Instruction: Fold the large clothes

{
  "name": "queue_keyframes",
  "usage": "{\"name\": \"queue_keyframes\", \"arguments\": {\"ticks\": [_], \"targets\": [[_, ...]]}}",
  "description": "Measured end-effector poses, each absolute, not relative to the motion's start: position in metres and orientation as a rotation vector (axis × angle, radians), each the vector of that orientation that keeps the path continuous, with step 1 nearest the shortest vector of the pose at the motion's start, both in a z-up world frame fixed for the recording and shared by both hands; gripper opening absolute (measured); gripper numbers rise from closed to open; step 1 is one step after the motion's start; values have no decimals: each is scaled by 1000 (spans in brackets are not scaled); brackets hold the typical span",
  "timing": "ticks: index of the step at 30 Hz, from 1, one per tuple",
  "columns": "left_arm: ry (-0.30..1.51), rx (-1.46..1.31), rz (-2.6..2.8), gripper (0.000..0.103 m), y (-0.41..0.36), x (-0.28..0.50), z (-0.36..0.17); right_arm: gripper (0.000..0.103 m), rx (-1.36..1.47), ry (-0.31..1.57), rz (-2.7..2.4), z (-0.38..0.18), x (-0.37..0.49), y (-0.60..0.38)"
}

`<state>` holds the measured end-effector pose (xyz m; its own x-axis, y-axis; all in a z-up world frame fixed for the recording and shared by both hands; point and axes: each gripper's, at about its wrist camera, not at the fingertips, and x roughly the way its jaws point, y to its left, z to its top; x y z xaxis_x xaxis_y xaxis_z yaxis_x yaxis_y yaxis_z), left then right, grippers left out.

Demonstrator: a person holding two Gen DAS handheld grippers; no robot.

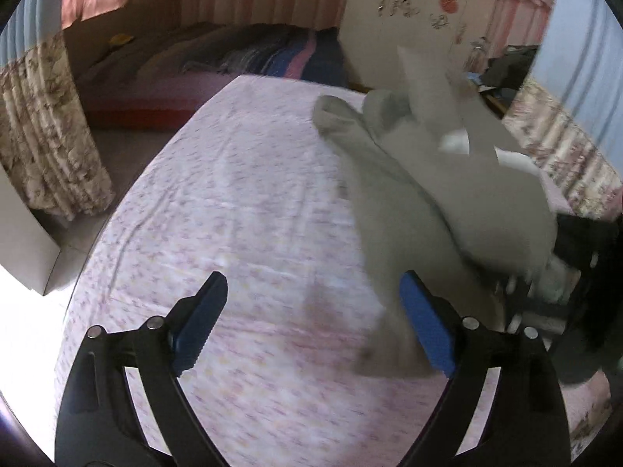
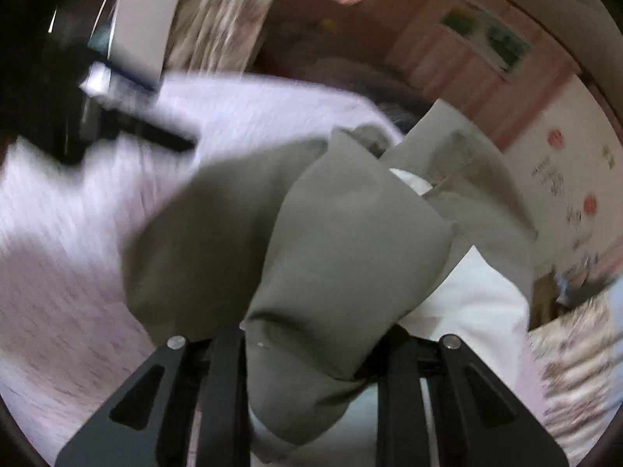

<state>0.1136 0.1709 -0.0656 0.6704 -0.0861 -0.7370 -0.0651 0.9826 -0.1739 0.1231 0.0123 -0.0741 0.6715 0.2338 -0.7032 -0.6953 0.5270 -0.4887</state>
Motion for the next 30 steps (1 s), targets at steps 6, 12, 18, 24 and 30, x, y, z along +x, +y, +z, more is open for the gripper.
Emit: {"name": "queue_keyframes", "arguments": {"ticks": [6, 12, 18, 24, 30], "targets": [[853, -170, -40, 89, 185, 118, -78, 27, -978, 643, 582, -88, 118, 12], [847, -155, -60, 91, 185, 115, -81, 58, -965, 652, 539, -66, 103, 8], [811, -141, -87, 99, 173, 110, -63, 79, -791, 635, 614, -2, 61, -50], [782, -153, -132, 100, 157, 108, -41, 88, -618, 590, 478, 42, 61, -127], [731, -188, -248, 100, 131, 113, -5, 88, -222, 659, 378, 42, 102, -203]]}}
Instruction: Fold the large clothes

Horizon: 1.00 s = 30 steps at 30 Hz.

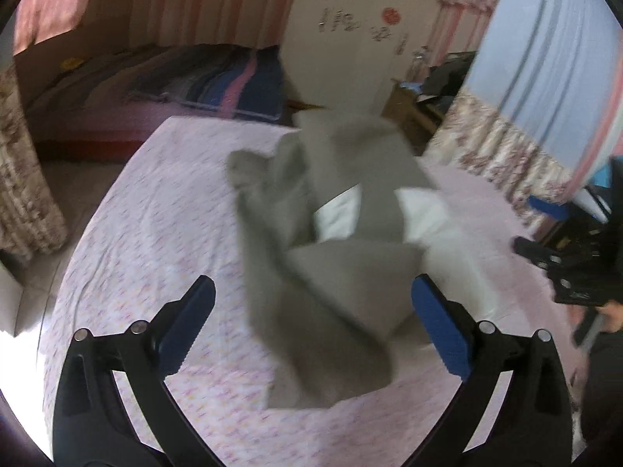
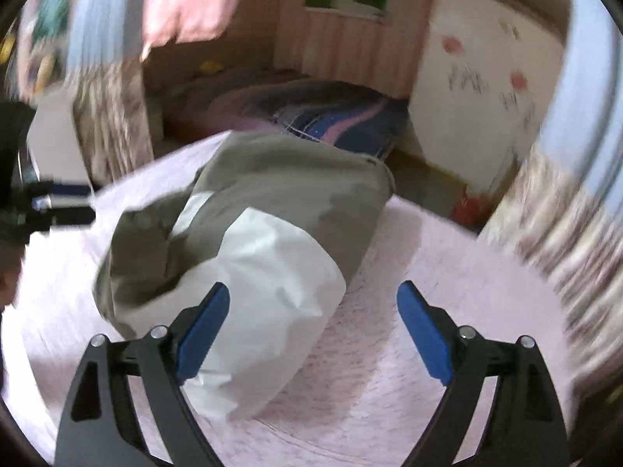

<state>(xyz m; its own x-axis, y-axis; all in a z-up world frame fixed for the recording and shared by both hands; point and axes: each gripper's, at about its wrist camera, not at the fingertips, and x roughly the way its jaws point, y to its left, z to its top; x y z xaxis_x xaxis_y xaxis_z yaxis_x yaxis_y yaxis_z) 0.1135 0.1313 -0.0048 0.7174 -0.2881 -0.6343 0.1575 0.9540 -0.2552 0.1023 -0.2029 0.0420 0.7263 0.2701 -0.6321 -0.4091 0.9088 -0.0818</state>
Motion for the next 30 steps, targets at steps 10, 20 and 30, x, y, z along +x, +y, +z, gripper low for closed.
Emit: {"name": "queue_keyframes", "arguments": {"ticks": [10, 20, 30], "targets": [[839, 115, -251, 80, 44, 165, -35, 88, -6, 779, 345, -10, 161, -211], [875, 0, -220, 25, 99, 132, -64, 47, -68, 810, 521, -23, 146, -152], [866, -160, -161, 21, 133, 93, -91, 27, -237, 776, 617, -43, 131, -129]]}}
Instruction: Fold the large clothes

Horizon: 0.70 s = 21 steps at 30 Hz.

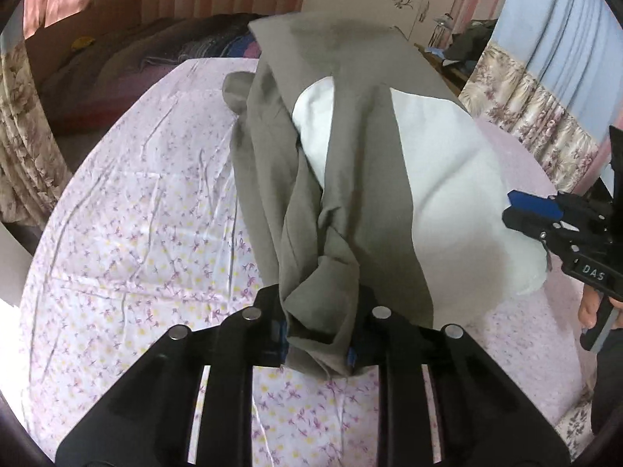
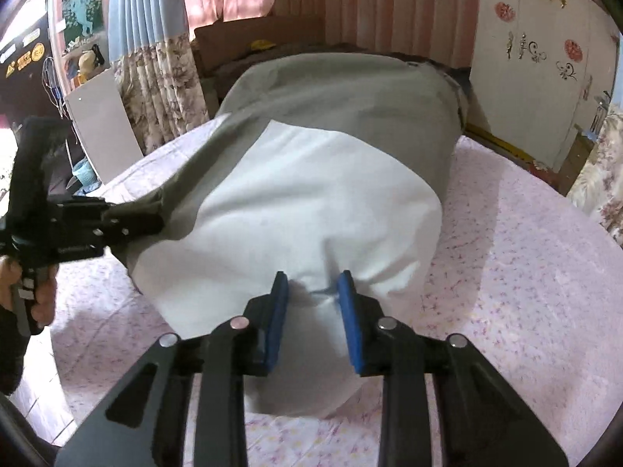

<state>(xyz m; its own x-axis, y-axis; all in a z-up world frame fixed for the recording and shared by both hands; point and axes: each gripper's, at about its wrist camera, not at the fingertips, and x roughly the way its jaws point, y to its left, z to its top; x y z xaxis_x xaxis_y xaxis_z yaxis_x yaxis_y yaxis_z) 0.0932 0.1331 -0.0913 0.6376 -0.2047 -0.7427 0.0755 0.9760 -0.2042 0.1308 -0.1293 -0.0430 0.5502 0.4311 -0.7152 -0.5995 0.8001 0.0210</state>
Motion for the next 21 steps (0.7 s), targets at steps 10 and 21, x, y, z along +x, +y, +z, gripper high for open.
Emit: {"name": "queue_keyframes", "arguments": {"ticks": [10, 21], "targets": [[838, -164, -103, 62, 142, 93, -78, 71, -154, 708, 555, -21, 120, -147], [818, -212, -92, 100, 147, 106, -52, 88, 72, 741, 419, -31, 133, -181]]}}
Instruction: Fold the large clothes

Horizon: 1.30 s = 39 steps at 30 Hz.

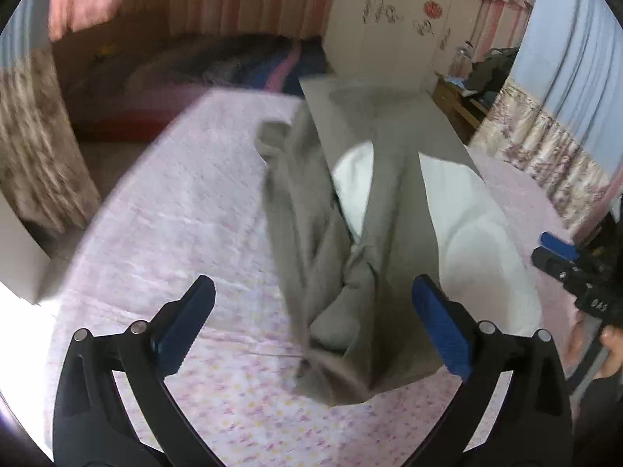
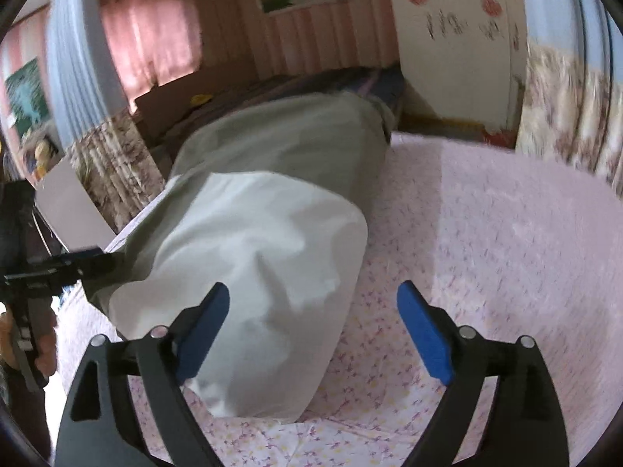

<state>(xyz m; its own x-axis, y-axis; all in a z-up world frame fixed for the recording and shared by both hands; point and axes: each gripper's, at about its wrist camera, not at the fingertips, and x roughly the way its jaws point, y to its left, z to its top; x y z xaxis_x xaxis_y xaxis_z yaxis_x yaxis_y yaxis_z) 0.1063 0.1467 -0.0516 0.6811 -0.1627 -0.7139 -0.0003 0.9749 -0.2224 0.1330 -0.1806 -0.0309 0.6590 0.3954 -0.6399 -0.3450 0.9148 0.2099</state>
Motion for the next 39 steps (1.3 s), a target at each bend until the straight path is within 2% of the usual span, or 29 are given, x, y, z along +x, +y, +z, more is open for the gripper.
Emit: {"name": "queue_keyframes", "arguments": {"ticks": [7, 8, 11, 12, 13, 14, 16, 17, 18, 19, 21, 24, 28, 33, 36, 39], "targets": [[944, -295, -183, 100, 140, 126, -106, 91, 184, 788, 453, -65, 146, -173], [950, -324, -199, 100, 141, 125, -113, 94, 198, 792, 463, -69, 149, -171], [934, -307, -219, 100, 138, 123, -122, 95, 278, 844, 510, -84, 165, -168], [929, -292, -216, 97, 135, 122, -122, 95, 322, 873, 531, -90, 173, -167], [925, -292, -225, 80, 133, 122, -122, 95, 337, 887, 539, -93, 177, -166], [922, -307, -276, 68, 129, 122, -122, 89, 339, 889, 553, -94, 180, -163], [919, -291, -273, 60, 122, 121, -119, 69, 306, 866, 572, -91, 178, -160], [917, -286, -271, 57, 121, 121, -119, 55, 263, 839, 585, -86, 175, -157], [909, -289, -269, 49, 119, 120, -116, 45, 233, 825, 586, -82, 174, -154], [906, -287, -268, 43, 116, 121, -114, 42, 170, 790, 581, -75, 170, -149], [882, -245, -246, 39, 104, 119, -105, 33, 105, 736, 567, -66, 166, -147], [846, -198, -226, 33, 78, 121, -86, 28, 76, 654, 546, -50, 159, -162], [751, -143, -269, 32, 29, 120, -56, 27, 24, 533, 464, -13, 141, -210], [695, -129, -411, 29, -43, 125, -37, 27, -91, 492, 347, 8, 122, -277], [719, -101, -484, 33, -87, 130, -52, 27, -161, 551, 285, -7, 120, -309], [797, -115, -514, 43, -112, 140, -78, 30, -196, 649, 271, -45, 120, -335]]}}
